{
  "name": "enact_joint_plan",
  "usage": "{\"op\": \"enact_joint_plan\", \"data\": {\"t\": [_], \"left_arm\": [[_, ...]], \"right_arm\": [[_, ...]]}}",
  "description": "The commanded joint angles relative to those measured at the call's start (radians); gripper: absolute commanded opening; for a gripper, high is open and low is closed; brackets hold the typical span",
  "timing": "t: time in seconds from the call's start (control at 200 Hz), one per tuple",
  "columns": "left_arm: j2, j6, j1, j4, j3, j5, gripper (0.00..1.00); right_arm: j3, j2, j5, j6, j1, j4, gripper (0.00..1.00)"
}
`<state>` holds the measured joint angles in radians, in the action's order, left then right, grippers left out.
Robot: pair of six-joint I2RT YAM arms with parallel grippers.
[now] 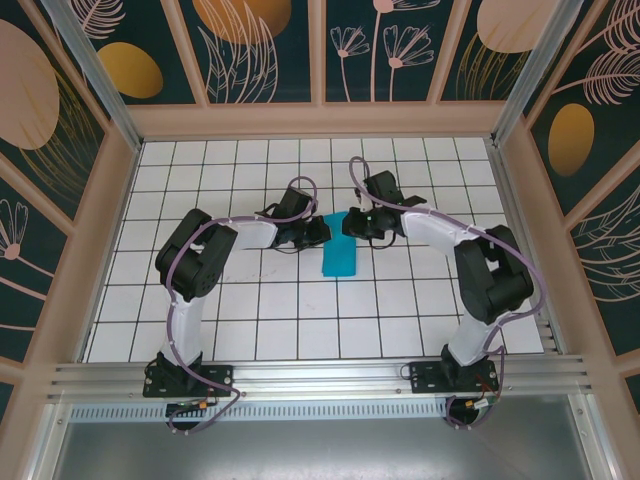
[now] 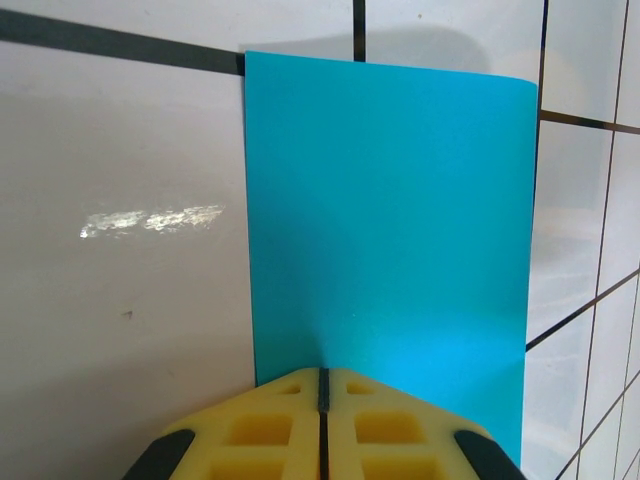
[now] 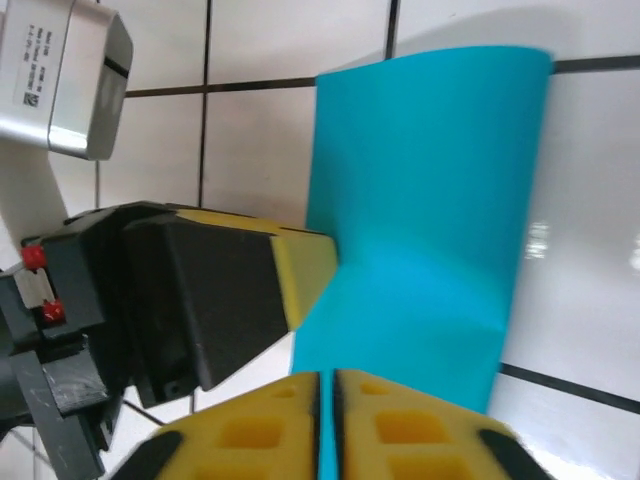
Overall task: Fold a paper plane with a square sheet of paper (pick it up from the middle)
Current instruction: Fold the square sheet of paper in half at the center of the table.
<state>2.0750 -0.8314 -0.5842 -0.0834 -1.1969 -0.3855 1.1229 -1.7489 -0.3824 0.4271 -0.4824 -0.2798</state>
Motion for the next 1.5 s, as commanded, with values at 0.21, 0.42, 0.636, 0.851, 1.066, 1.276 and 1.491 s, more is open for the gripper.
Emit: {"op": "enact_joint_plan", "data": {"t": [0.21, 0.42, 0.636, 0.851, 1.066, 1.276, 1.491], "left_arm": [[0.065, -0.001, -0.005, 0.086, 0.026, 0.064, 0.10], [0.063, -0.006, -0.005, 0.089, 0.030, 0.078, 0.10], [0.065, -0.010, -0.005, 0.089, 0.029, 0.083, 0.10], [0.073, -0.018, -0.004, 0.103, 0.031, 0.104, 0.10], [0.080, -0.036, -0.005, 0.129, 0.041, 0.137, 0.09], [0.087, -0.049, -0.005, 0.136, 0.055, 0.155, 0.08], [0.088, -0.050, -0.005, 0.144, 0.063, 0.167, 0.08]], "right_arm": [[-0.008, -0.137, -0.128, -0.023, -0.005, 0.002, 0.05], [-0.033, -0.152, -0.100, -0.066, -0.003, -0.032, 0.05], [-0.054, -0.146, -0.063, -0.096, 0.000, -0.061, 0.05], [-0.075, -0.134, -0.055, -0.104, 0.003, -0.058, 0.05], [-0.160, -0.084, -0.069, -0.160, 0.008, -0.050, 0.03], [-0.270, -0.024, -0.125, -0.147, 0.027, -0.013, 0.02], [-0.362, 0.026, -0.131, -0.123, 0.034, -0.015, 0.01]]}}
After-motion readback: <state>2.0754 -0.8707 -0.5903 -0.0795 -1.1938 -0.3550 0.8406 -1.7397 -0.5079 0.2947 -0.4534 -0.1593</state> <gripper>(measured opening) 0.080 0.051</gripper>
